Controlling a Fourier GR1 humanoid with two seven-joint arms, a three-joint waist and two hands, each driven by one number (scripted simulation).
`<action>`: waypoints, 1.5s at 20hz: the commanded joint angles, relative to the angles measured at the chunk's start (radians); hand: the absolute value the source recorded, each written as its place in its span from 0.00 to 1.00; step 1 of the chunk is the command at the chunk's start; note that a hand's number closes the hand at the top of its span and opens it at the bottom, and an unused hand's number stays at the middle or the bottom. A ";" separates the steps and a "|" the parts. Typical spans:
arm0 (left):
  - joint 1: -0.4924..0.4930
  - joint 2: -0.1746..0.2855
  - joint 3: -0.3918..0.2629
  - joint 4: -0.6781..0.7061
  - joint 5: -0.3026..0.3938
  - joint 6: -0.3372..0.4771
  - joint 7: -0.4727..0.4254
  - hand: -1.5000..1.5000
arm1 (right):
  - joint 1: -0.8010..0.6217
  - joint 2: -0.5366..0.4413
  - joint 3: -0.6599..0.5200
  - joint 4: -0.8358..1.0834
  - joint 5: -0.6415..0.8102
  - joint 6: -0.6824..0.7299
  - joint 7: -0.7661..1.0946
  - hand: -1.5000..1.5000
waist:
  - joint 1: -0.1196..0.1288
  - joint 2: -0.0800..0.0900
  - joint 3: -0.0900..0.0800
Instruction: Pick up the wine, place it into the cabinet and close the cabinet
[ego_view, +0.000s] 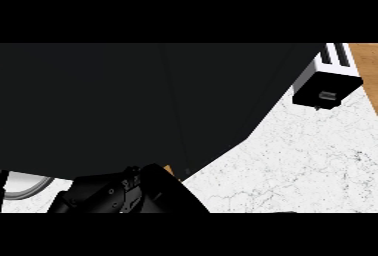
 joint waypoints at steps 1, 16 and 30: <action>-0.051 -0.001 0.043 0.037 0.026 0.000 0.037 0.00 | -0.223 0.036 -0.118 0.206 -0.082 -0.016 -0.036 1.00 | -0.009 0.001 0.000; -0.065 -0.091 0.020 0.065 -0.079 0.010 0.043 0.00 | -0.417 0.038 -0.387 0.833 -0.095 0.223 -0.354 1.00 | -0.021 0.004 0.002; -0.071 -0.094 0.059 0.025 -0.075 -0.012 0.108 0.00 | -0.399 -0.012 -0.434 1.036 -0.031 0.302 -0.540 1.00 | -0.012 0.008 0.001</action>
